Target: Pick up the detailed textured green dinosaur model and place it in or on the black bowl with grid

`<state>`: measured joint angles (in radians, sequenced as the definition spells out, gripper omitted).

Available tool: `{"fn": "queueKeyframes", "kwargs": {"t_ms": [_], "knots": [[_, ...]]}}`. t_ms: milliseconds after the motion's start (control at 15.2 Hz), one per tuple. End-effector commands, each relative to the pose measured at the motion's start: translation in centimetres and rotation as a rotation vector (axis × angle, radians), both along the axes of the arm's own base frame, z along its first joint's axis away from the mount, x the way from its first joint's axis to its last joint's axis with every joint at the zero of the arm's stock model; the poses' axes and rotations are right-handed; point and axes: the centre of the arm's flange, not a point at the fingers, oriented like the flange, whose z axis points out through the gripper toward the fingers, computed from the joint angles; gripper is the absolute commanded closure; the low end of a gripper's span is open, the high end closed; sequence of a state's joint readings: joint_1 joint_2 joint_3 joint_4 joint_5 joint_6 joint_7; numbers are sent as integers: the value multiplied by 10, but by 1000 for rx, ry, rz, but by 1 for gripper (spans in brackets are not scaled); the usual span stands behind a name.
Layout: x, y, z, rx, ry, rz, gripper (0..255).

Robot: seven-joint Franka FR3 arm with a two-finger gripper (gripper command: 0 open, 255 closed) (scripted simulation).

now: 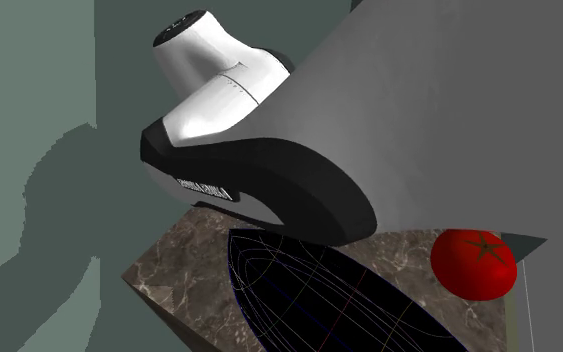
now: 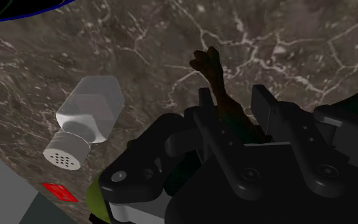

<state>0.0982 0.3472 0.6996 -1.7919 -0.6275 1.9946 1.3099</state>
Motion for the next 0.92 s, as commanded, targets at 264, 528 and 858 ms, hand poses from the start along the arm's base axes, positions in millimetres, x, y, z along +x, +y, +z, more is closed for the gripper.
{"fn": "queueKeyframes", "kwargs": {"t_ms": [264,528,858], "knots": [[0,0,32,0,0,0,255],[0,0,53,0,0,0,255],[0,0,79,0,0,0,255]]}}
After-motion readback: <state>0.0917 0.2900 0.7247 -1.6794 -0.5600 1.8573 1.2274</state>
